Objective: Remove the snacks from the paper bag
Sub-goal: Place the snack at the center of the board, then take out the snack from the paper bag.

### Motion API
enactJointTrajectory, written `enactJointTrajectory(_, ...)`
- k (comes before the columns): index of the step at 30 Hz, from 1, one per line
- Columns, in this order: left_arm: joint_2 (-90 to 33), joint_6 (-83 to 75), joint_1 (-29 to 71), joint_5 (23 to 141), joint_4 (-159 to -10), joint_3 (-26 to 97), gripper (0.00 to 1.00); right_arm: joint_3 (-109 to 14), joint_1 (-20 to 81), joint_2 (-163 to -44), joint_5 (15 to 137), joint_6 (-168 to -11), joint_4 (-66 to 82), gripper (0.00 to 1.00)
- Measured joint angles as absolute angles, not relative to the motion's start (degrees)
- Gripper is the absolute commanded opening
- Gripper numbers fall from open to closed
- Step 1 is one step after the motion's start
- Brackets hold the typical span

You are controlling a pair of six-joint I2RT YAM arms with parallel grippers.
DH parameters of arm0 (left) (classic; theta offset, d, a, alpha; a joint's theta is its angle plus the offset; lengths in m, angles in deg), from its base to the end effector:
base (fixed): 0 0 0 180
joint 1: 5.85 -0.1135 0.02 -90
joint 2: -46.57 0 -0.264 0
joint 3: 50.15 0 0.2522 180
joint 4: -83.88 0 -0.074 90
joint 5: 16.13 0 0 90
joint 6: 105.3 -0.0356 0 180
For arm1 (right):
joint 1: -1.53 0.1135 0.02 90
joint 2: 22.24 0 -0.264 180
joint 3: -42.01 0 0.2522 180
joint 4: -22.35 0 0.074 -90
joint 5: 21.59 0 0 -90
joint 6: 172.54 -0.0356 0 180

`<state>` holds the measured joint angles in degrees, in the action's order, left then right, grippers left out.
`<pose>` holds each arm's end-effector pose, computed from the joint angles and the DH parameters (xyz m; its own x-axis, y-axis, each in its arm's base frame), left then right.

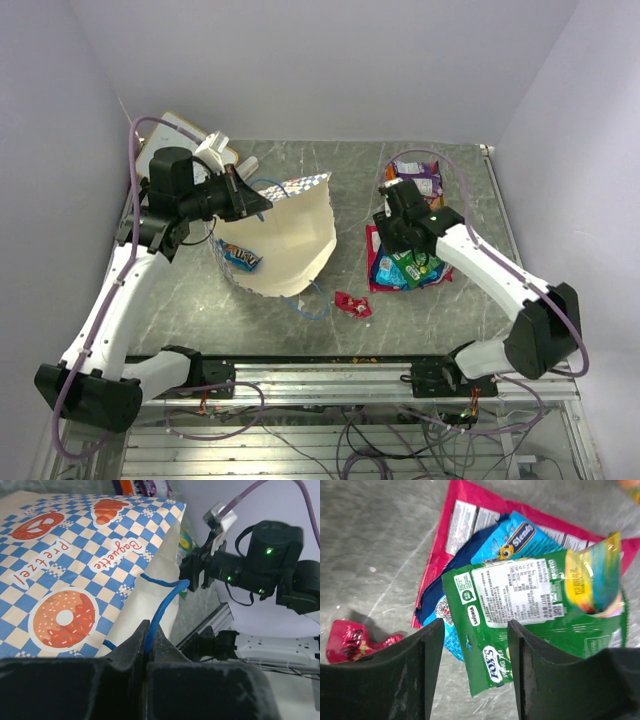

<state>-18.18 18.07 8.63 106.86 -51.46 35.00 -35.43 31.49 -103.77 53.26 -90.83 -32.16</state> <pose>0.2260 -0.0784 0.3975 -0.7120 -0.2926 -0.6383 0.3577 0.6311 -0.6883 0.2551 0.1363 0.2641 -0.7843 -0.2914 -0.5477 -0.2536 0.9563 -0.1456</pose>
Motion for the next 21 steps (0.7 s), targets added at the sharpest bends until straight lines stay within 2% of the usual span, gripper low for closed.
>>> enactJointTrajectory(6,-13.46,22.15,8.63,111.17,-54.94,29.08,0.07,-39.61,31.49,-95.55,60.32,-83.99,-31.51,0.61)
enactJointTrajectory(11,-9.59,26.18,8.65,113.60,-56.07,24.36,0.07,-37.53,33.48,-83.12,76.97,-73.50,-24.05,0.62)
enactJointTrajectory(16,-6.97,29.24,8.87,115.19,-56.97,22.24,0.07,-29.18,45.91,-74.99,90.19,-66.02,-12.69,0.61)
enactJointTrajectory(21,-5.13,30.22,9.00,115.32,-56.07,22.24,0.07,-23.78,56.51,-78.68,94.19,-61.67,-2.98,0.58)
